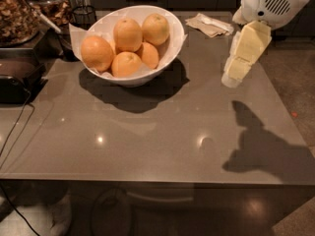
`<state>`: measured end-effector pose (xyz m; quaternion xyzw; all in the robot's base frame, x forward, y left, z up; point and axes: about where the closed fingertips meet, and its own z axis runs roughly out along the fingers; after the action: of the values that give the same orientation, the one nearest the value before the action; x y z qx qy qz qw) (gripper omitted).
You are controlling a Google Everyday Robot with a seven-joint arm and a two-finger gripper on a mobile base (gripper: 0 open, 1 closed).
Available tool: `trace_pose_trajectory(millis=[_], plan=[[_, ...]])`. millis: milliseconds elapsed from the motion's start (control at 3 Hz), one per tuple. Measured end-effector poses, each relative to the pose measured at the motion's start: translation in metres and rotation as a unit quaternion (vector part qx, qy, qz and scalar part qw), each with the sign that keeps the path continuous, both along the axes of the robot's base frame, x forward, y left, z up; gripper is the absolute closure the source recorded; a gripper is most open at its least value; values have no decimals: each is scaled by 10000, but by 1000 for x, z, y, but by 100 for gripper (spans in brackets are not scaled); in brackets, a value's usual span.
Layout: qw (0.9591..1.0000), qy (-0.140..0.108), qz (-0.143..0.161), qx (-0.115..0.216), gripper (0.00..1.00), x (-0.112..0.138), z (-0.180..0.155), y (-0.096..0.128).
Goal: Pick orange from white bowl
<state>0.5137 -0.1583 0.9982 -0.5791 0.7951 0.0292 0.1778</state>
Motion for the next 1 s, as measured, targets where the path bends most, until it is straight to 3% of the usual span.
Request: trace_pose_trajectory(millis=[333,667,1000], plan=[[9999,-121,27,51,0,5,5,6],[9991,-272,-126,303,0,25,11,17],[9986,-165,-357,360,0,62,14,35]])
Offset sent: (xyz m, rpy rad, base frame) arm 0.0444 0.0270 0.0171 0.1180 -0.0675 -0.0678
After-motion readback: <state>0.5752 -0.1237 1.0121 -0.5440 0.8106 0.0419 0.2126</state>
